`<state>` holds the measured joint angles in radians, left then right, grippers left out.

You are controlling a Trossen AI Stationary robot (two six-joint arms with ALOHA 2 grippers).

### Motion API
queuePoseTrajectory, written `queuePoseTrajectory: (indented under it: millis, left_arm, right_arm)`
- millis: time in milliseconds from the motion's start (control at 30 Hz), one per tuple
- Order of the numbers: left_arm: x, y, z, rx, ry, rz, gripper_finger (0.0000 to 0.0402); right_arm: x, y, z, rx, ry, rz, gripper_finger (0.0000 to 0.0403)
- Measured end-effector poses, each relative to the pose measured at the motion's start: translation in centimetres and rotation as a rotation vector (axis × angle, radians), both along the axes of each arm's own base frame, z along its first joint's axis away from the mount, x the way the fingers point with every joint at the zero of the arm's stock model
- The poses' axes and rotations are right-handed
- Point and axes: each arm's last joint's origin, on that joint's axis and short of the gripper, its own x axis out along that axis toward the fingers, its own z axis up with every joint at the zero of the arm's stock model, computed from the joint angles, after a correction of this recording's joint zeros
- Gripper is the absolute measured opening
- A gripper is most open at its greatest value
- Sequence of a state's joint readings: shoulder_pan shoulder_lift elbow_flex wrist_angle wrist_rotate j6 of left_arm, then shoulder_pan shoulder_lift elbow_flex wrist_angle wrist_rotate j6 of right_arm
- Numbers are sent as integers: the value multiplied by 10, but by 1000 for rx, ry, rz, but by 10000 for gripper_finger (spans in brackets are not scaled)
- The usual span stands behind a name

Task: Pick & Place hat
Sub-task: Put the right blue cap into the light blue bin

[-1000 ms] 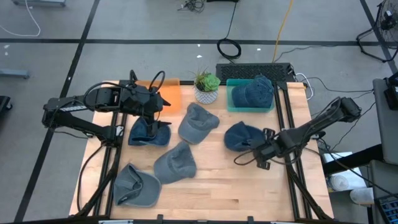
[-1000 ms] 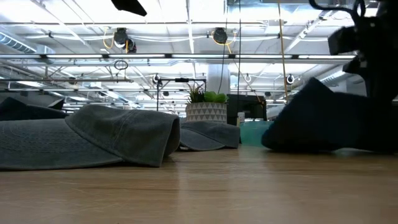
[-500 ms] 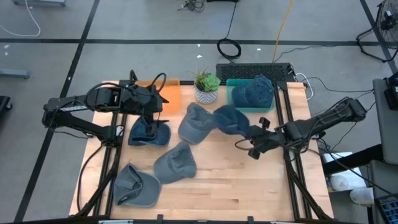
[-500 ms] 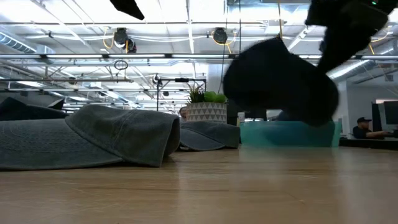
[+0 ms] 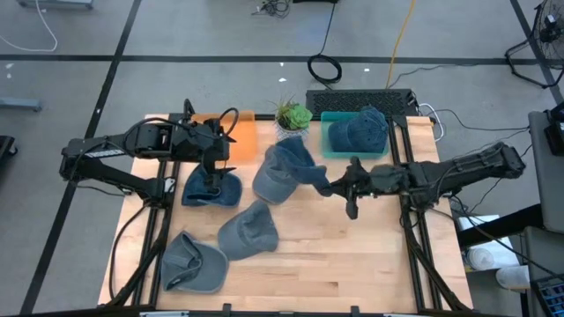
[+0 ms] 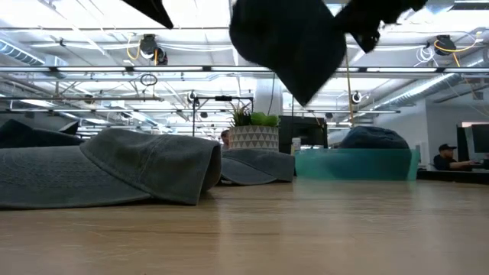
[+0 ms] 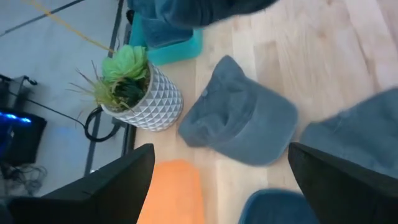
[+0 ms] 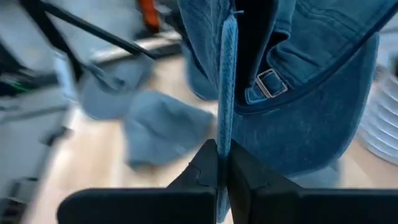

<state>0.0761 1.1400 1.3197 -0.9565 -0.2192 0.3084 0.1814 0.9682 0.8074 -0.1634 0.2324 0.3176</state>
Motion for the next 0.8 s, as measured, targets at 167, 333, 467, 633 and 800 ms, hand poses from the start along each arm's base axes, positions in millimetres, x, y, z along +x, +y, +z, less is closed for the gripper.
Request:
queuePoseTrajectory:
  millis: [167, 333, 467, 633, 800]
  left_arm:
    - [-2, 0, -2, 53, 56, -52, 379]
    - [-3, 1, -3, 138, 101, -129, 379]
    - [-3, 1, -2, 218, 124, -211, 379]
    - [-3, 0, -2, 200, 116, -196, 379]
    - [-3, -1, -1, 140, 85, -206, 379]
  right_arm:
    - [1, -5, 13, 110, -116, 152, 0]
    - [3, -9, 22, 265, -180, 293, 0]
    - [3, -11, 23, 385, -165, 364, 0]
    - [3, -15, 23, 421, -159, 354, 0]
    - [5, -24, 22, 410, -168, 295, 0]
